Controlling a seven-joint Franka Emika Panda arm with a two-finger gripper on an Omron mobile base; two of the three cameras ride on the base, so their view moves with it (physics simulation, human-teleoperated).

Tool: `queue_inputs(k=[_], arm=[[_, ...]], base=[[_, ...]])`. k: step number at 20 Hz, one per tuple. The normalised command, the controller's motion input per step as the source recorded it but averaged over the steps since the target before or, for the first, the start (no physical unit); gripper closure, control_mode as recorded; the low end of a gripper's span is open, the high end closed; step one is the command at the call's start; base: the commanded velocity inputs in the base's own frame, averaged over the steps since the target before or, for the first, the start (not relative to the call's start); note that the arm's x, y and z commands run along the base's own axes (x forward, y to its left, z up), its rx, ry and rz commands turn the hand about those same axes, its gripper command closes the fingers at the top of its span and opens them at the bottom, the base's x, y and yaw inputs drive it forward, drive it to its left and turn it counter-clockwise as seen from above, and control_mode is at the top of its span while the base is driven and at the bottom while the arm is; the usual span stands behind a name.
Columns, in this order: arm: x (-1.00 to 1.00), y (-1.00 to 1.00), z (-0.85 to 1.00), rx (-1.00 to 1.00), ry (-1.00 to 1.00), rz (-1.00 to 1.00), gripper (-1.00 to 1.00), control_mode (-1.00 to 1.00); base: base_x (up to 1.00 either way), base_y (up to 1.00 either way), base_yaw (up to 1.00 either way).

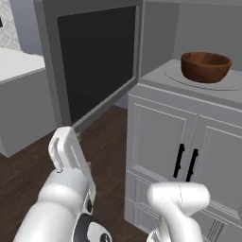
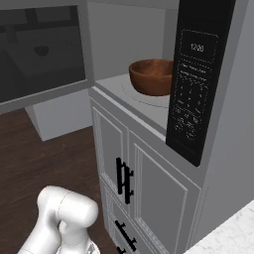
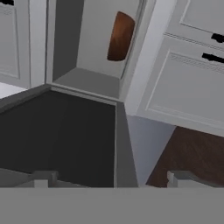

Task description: Pick the lemon wedge from the sink and place it in the bowl. Then pick the bowl and place it in the microwave. Then close the microwave door and press the start button.

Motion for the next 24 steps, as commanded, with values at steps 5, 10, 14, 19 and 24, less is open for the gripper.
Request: queue_inputs(k=[5,10,14,19,24], arm=[[0.83,0.62,-0.29,-0.03,-0.05,-0.02,-1.0,-1.0],[0.78,0.57,-0.27,-0.04,-0.02,-0.03,-1.0,-1.0],[0.87,0.65,-0.32,-0.06,-0.02,-0.05,-1.0,-1.0],[0.72,0.65,-0.36,-0.06,-0.03,-0.05,-1.0,-1.0],[0.2,0.12,-0.12,-0.01,-0.1,-0.11,-1.0,-1.0]], base=[[0.0,0.0,0.0],[0.0,0.0,0.0],[0.0,0.0,0.0],[0.0,0.0,0.0],[0.0,0.0,0.0]])
